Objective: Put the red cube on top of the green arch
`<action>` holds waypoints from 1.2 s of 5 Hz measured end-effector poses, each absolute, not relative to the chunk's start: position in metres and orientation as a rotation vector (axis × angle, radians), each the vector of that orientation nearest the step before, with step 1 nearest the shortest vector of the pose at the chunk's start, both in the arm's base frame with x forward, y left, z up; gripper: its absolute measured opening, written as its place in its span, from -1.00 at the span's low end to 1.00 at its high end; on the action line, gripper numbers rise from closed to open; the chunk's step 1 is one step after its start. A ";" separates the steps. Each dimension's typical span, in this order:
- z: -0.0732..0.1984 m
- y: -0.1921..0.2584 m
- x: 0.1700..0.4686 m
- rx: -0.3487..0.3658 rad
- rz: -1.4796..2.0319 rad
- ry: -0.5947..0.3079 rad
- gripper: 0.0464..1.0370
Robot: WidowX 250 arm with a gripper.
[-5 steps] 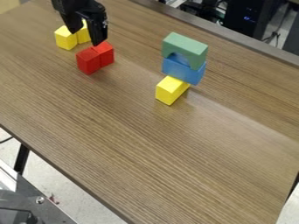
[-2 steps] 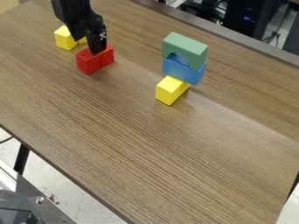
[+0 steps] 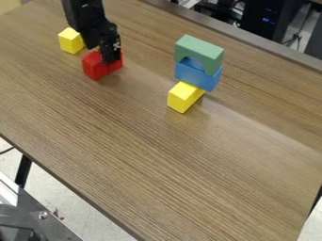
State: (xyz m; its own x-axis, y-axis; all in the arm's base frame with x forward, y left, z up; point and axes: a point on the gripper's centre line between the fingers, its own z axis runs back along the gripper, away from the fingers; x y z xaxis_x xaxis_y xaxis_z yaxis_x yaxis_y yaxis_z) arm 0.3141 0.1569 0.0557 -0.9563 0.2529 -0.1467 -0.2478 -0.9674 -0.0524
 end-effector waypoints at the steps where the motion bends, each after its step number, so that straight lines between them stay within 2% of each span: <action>1: 0.055 0.155 0.318 -0.233 2.865 -0.069 0.93; 2: 0.049 0.154 0.319 -0.220 2.865 -0.067 0.84; 3: 0.041 0.155 0.318 -0.196 2.872 -0.067 0.28; 4: 0.039 0.157 0.319 -0.194 2.883 -0.081 0.04; 5: 0.039 0.157 0.319 -0.195 2.886 -0.075 0.04; 6: 0.041 0.149 0.318 -0.198 2.892 -0.008 0.04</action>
